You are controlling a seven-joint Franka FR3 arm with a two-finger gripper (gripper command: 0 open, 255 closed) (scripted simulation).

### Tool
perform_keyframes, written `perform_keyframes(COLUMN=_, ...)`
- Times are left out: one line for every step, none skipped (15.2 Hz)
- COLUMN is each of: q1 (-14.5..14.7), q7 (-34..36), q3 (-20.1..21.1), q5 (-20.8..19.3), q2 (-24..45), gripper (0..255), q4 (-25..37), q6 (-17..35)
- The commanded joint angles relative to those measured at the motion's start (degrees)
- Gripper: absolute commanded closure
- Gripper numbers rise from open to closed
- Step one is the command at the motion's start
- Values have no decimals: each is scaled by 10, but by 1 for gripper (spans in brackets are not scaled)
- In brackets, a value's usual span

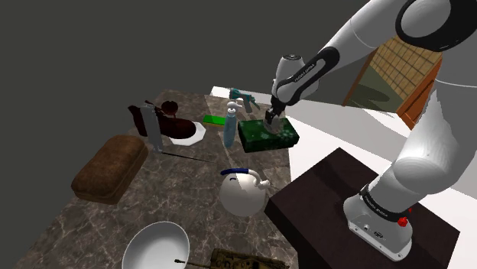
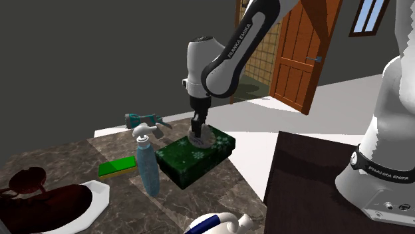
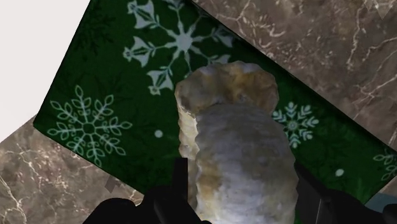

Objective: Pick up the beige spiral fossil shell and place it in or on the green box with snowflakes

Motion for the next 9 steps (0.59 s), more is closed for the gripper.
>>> perform_keyframes(q1=0, q7=0, q3=0, q5=0, q2=3, gripper=255, q4=-3, q6=-3)
perform_keyframes(q1=0, q7=0, q3=0, q5=0, q2=3, gripper=255, q4=-3, q6=-3)
perform_keyframes(q1=0, q7=0, q3=0, q5=0, q2=3, gripper=255, q4=-3, q6=-3)
perform_keyframes(q1=0, q7=-1, q3=0, q5=0, q2=3, gripper=255, q4=-3, q6=-3)
perform_keyframes(q1=1, q7=1, q3=0, q5=0, q2=4, gripper=0, q4=-3, q6=-2)
perform_keyframes(q1=0, q7=0, q3=0, q5=0, q2=2, gripper=0, q4=-4, q6=-3)
perform_keyframes(q1=1, q7=1, q3=0, q5=0, q2=1, gripper=0, q4=-4, q6=-3)
perform_keyframes(q1=1, q7=0, q3=0, q5=0, q2=1, gripper=0, q4=-4, q6=-3)
perform_keyframes(q1=1, q7=0, q3=0, q5=0, q2=1, gripper=0, q4=-4, q6=-3)
